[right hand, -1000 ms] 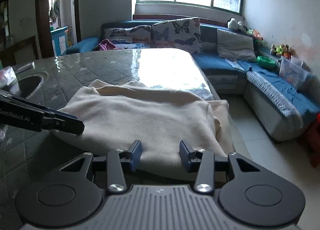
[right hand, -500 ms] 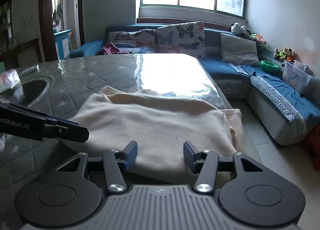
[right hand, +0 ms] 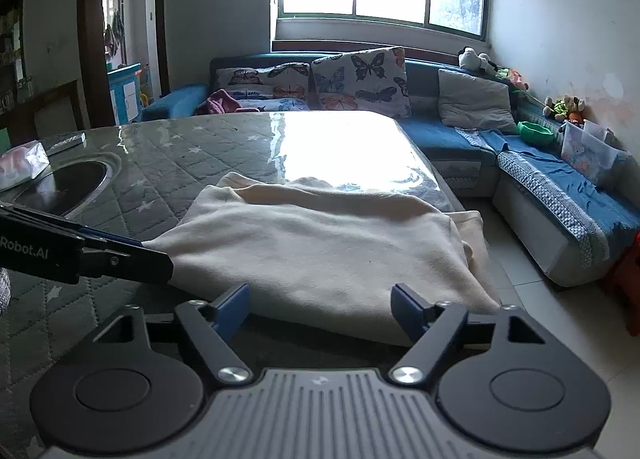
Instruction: Fold clothes
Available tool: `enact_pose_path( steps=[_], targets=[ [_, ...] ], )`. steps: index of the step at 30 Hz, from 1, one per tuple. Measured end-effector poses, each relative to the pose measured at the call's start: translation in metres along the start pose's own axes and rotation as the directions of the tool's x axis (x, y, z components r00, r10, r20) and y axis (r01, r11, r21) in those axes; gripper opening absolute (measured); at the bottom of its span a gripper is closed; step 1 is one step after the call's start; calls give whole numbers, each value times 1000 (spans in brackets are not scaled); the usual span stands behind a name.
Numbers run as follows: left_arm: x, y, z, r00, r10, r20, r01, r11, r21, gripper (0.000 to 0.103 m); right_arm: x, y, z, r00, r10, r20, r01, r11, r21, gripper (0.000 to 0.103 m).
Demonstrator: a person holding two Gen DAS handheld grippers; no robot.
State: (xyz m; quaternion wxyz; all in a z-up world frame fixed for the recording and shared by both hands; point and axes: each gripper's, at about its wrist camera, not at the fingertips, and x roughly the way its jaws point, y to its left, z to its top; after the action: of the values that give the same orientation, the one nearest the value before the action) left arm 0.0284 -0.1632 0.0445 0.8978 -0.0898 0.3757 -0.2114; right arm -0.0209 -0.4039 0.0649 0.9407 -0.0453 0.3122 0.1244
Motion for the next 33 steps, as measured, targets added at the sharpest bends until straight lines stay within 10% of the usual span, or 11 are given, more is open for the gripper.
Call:
enact_pose_path(
  steps=[16, 33],
  targets=[
    [-22, 11, -18, 998, 64, 15, -64, 998, -13, 86, -8, 21, -8, 1000, -12, -27, 12, 1000, 3, 100],
    [-50, 21, -40, 988, 144, 60, -145, 989, 5, 99, -17, 41, -14, 997, -63, -33, 64, 998, 9, 103]
  ],
)
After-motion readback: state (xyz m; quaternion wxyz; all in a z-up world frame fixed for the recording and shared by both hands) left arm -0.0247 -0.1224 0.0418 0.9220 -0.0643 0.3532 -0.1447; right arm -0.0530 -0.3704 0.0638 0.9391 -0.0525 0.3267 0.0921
